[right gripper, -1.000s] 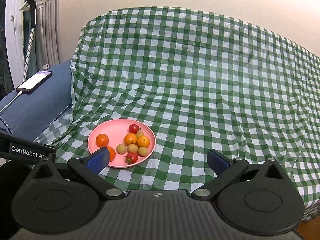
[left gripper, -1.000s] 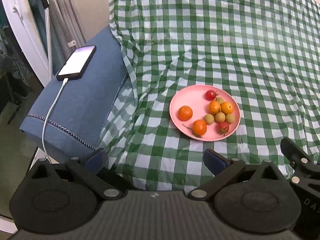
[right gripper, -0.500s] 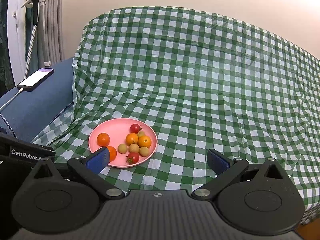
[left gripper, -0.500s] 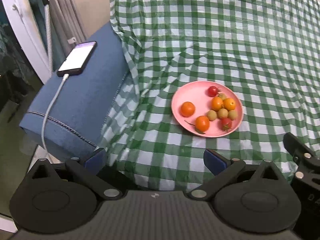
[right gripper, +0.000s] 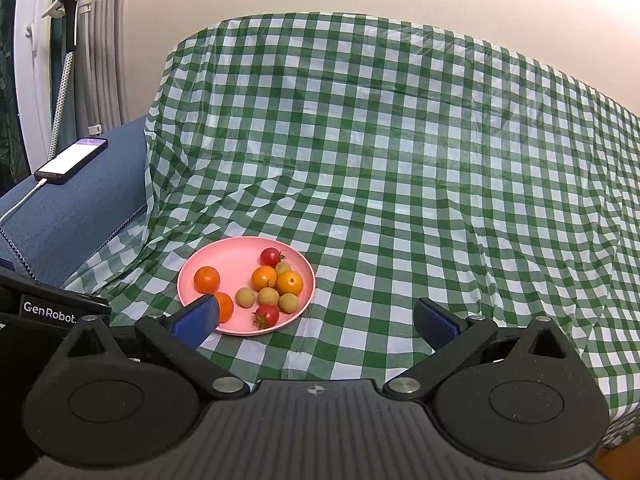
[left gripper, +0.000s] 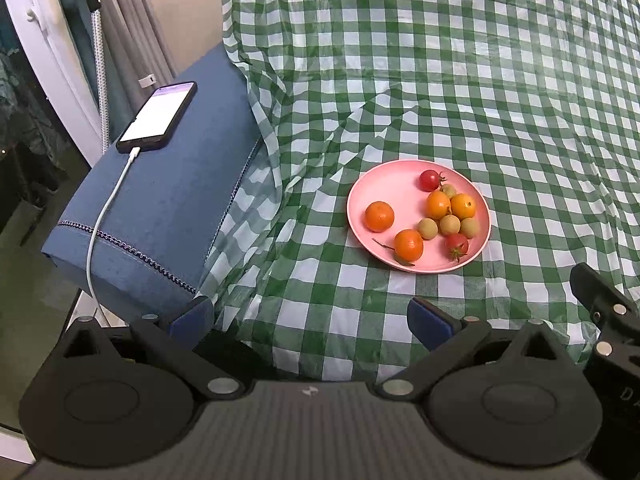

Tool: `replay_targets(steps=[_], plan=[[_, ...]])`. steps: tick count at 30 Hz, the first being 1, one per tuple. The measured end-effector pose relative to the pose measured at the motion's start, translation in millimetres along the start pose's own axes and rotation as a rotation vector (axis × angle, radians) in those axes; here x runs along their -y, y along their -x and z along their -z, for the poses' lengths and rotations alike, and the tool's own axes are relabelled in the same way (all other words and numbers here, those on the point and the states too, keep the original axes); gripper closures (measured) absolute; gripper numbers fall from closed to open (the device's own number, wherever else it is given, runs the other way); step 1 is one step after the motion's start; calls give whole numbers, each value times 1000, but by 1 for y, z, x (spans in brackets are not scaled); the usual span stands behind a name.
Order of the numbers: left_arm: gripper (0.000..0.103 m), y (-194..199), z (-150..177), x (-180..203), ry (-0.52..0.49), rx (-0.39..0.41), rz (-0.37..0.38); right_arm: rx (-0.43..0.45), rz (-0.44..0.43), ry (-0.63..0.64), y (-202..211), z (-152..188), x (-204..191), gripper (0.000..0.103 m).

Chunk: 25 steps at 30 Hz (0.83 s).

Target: Organize fruits

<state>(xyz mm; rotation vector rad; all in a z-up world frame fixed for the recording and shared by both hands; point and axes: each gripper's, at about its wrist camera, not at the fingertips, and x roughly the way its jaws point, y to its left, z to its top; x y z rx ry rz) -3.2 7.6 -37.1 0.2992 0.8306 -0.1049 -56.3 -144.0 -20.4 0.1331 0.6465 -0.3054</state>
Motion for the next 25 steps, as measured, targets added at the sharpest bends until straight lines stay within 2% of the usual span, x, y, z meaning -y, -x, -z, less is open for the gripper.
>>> replay_targets(steps=[17,25], plan=[[0,-1,-1,-1,-2,-1,-6,4,-10,-1,-2,1,-3,1],[0,-14,-1,2,-17,-39,-30,-7,-123,-7,-15,0,-6,1]])
